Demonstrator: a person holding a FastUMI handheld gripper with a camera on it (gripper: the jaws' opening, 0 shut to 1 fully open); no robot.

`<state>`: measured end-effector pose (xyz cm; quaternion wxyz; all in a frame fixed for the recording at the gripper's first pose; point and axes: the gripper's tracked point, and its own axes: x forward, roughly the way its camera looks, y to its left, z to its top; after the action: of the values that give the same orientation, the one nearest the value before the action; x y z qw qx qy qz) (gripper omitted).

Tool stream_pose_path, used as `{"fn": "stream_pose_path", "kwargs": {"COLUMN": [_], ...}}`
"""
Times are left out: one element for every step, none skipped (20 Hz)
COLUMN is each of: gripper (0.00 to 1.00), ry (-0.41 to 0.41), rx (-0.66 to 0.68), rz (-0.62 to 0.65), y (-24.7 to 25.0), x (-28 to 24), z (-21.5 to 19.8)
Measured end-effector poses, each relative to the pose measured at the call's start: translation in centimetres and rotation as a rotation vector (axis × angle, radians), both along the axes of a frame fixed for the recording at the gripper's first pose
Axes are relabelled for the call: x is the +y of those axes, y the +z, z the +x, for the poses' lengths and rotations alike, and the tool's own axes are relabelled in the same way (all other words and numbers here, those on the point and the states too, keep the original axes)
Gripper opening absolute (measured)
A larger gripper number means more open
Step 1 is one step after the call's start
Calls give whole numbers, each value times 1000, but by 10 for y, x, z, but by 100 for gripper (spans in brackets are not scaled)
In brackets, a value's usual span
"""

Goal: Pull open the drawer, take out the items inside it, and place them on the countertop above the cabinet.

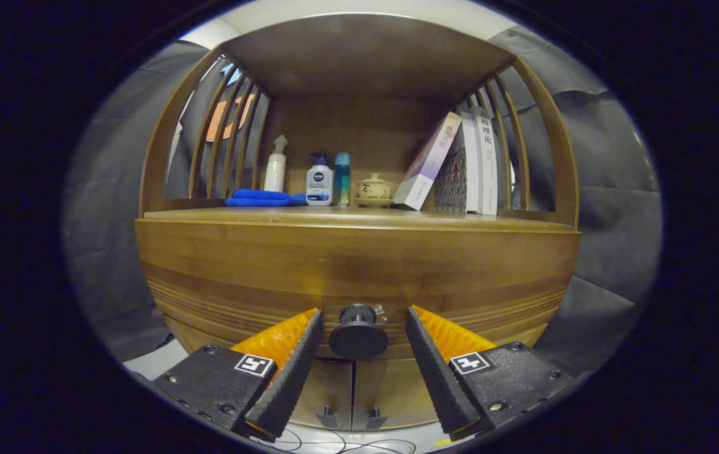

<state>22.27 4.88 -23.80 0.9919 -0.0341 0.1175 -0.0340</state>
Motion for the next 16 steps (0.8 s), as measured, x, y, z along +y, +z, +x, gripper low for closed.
{"fn": "stream_pose_path", "kwargs": {"gripper": [84,83,80,78,71,63,57,51,50,49,47,46,45,44,43,43], "ry": [-4,-8,-8,-2,2,2,3,6,11,15,15,14,15,16,20,24], "rx": [2,-9,-9,-8,-7,-6,-2,0,2,6,13,20,25,27,29,31], "rz": [5,9,16,31,44,55,60,64,66,61,60,62,64,65,64,63], "y": [0,1,0,-1,-2,-2,0,0,-1,-2,-1,-1,-1,-1,-1,-1], "x": [0,-1,-1,1,4,4,5,5,5,4,4,4,5,5,5,5], "z": [2,3,1,0,0,0,-2,-1,0,-2,0,-2,-2,-2,-2,-2]}}
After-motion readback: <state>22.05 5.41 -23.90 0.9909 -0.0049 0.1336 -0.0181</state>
